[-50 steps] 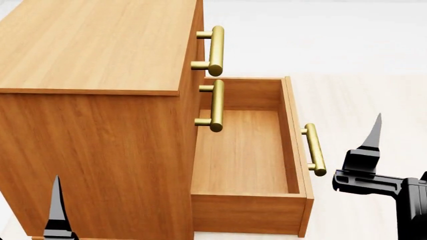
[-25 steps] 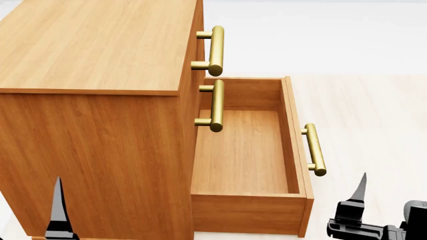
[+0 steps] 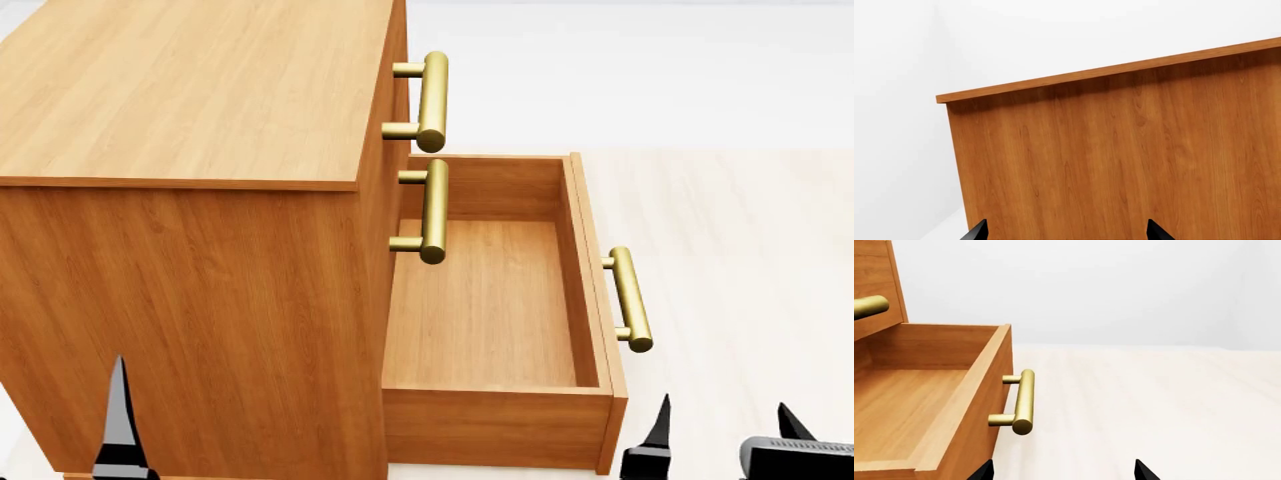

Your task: Close the bottom drawer of the cabinet.

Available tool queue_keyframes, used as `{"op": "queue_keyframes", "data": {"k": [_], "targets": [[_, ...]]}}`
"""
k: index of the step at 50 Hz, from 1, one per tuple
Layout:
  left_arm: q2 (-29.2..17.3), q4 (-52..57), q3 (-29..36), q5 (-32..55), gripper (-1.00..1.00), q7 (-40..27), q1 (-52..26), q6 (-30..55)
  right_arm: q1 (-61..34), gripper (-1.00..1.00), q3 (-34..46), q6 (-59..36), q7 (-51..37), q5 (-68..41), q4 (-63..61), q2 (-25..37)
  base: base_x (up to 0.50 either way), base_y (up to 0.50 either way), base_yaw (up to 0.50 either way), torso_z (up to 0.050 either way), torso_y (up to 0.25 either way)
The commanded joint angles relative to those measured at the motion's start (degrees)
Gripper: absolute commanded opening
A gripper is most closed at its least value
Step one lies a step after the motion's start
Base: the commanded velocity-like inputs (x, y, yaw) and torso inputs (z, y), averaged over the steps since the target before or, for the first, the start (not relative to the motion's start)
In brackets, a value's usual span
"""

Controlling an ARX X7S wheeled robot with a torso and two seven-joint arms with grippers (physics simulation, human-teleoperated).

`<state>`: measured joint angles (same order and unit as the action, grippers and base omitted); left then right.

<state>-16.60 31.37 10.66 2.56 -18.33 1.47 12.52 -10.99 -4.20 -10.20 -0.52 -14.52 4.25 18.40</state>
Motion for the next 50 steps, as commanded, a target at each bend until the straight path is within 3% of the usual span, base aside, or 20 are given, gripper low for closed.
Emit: {"op": "queue_keyframes", "data": {"k": [1,13,50], "targets": [[-0.2,0.2,0.2,0.2,1.0,-0.2,0.2,-0.1,-0.8,1.0,1.9,5.2,2.8,0.2,5.3,-1.3,0.0,0.0,0.0,0.0,0.0],[-0.5,0.3,0.4,0.5,1.0,-0.5,0.6,-0.4,-4.5,1.0,3.8,9.6,2.7,2.3,13.8,-3.3,0.0,0.0,0.0,0.0,0.0],[-1.0,0.0,1.0,0.9,1.0,-1.2,0.6,-1.2,-6.3,1.0,10.3,8.8,3.5,4.6,13.3,-5.9,0.0,0.0,0.0,0.0,0.0]]}}
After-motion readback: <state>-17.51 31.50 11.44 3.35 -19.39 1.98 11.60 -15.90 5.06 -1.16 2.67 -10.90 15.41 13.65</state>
